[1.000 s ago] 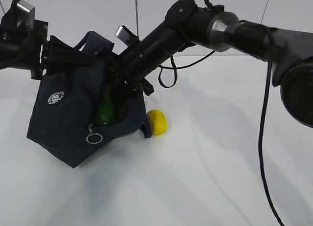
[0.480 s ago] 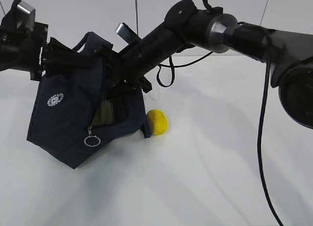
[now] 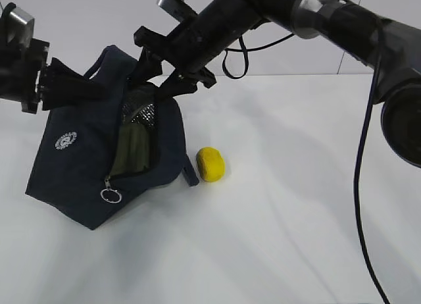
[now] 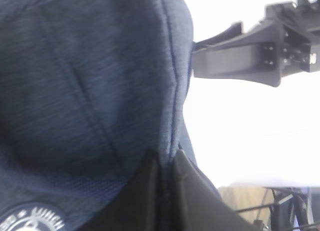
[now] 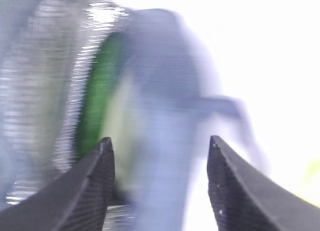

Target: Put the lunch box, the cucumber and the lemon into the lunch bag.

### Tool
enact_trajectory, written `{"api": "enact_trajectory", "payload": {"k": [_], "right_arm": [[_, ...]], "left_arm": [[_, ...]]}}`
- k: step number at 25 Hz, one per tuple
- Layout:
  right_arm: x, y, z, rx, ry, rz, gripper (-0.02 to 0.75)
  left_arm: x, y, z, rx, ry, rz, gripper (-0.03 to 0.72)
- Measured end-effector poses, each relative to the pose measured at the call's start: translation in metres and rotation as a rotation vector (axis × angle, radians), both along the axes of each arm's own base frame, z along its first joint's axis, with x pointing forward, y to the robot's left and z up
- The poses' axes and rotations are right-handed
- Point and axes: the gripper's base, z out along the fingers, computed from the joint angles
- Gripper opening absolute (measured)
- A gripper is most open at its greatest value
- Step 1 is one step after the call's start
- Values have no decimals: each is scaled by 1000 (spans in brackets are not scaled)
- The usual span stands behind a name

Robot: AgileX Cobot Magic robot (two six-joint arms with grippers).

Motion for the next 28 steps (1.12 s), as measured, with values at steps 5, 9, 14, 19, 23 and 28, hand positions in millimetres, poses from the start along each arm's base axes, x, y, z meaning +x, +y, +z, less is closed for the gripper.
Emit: {"api": "enact_trajectory", "payload": {"k": [5,9,14,19,23,28], "right_arm": [[4,-8,3,-106,-19,-73,440],[6,-13,-1,-168,-4,-127,441],[6,-14,-1,-183,-2,-137,441],[5,-15,3,-188,-55,-91,441],[5,-21,8,-249,-112,-80,441],[-4,-33,22,-332,-143,-86,441]], "left_arm": [[0,31,-1,18,25,62,12],[-1,50,-3,36,44,106,11],[-1,55,-4,40,50,117,12],[-1,55,-4,42,50,116,12],[-1,55,-4,42,50,116,11],[-1,55,-4,42,50,116,12]]}}
